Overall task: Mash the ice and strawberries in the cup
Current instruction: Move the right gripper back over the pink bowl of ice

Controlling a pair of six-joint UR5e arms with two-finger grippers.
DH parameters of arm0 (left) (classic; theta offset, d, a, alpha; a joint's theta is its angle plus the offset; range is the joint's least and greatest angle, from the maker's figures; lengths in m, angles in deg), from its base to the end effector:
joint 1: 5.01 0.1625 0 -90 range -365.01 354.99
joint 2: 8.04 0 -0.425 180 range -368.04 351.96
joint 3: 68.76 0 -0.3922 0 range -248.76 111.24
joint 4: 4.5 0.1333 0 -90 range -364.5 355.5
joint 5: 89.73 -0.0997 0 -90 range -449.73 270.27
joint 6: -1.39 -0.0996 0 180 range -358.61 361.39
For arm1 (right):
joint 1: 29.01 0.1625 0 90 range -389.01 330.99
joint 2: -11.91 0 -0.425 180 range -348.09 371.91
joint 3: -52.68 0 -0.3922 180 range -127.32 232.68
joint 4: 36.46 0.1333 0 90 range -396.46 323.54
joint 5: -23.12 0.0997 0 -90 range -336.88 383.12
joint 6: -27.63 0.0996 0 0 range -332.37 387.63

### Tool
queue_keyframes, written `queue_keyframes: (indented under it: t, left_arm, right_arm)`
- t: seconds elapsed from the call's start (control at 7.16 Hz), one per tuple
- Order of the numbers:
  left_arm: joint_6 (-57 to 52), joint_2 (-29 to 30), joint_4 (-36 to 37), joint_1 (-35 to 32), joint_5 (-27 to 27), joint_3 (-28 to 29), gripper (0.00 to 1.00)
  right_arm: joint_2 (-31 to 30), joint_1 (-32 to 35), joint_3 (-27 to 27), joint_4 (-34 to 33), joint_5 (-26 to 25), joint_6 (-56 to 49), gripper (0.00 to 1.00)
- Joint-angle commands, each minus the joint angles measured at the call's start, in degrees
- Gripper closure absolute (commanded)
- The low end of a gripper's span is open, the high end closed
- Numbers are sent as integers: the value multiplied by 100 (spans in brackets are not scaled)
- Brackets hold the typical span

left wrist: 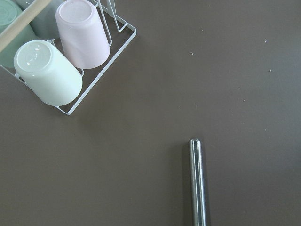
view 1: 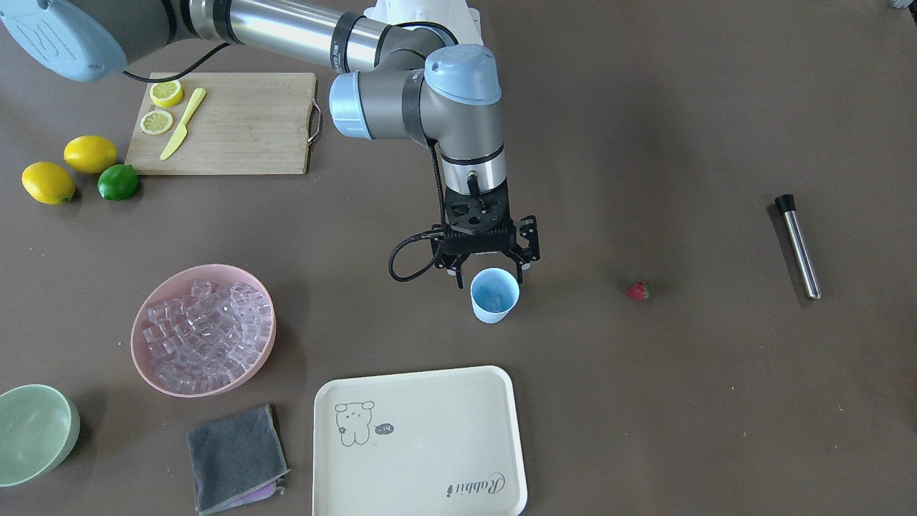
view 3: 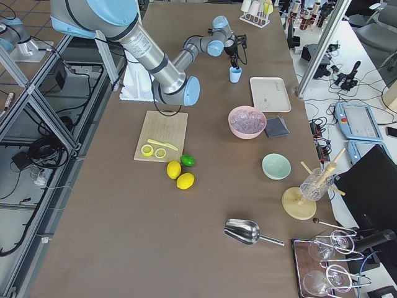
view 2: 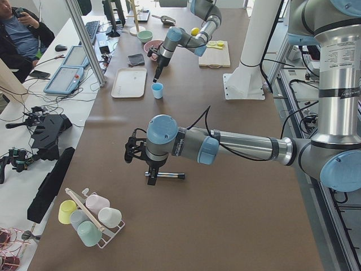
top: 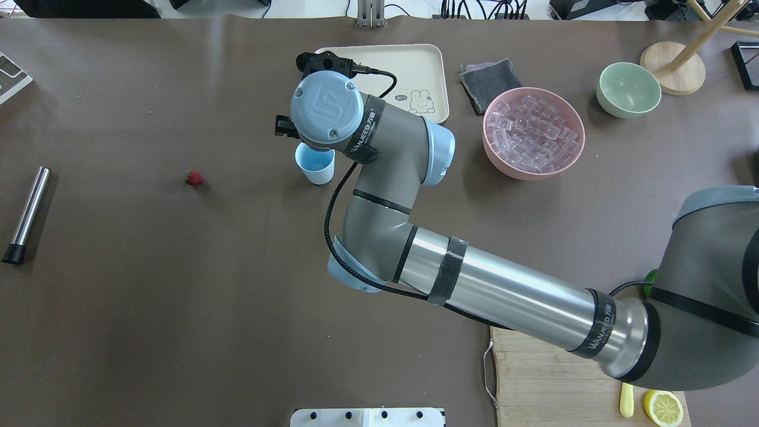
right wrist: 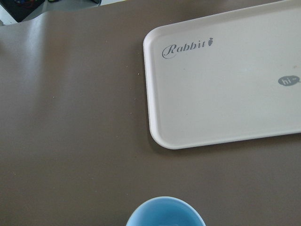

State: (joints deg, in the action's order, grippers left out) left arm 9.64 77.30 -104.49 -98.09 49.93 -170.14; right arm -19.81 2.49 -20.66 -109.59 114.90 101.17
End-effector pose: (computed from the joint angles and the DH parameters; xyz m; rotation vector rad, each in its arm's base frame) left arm -0.0825 -0.4652 0.5733 0.2339 0.8714 -0.0578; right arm -0.6070 -0.5247 0.0925 0.3899 -0.9463 0.2234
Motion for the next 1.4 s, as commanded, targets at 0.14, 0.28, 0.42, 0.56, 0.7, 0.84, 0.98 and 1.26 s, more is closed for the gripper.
queue_keyframes:
  t: [0.14,0.28,0.42,0.56,0.7,0.84,0.98,1.26]
  left_arm:
    - [-7,-9,-3,-9,0,-13,2]
    - [-7,-9,-3,-9,0,-13,2]
    - [-7,-9,-11,-9,9,-13,2]
    - [-7,-9,-11,-9,0,-13,2]
    - [-7,-9,-11,-9,9,-22,2]
    - [2,-9,-11,-9,9,-22,2]
    - [-7,-9,-11,-9,0,-22,2]
    - [2,-9,-11,-9,9,-83,2]
  right_arm:
    - [-1902,1065,-1803,-70,1592,-1372,4]
    - [-2369,1339,-2033,-61,1902,-1359,4]
    - [-2808,1481,-2279,-69,1897,-1254,3]
    - [-3169,1665,-2386,-70,1888,-1088,3]
    - [-3382,1832,-2431,-70,1870,-791,3]
    - [-3602,1921,-2509,-70,1792,-483,5]
    - [-3673,1930,-2510,-165,1626,-384,7]
    - [-3081,1729,-2528,-1537,1064,448,9]
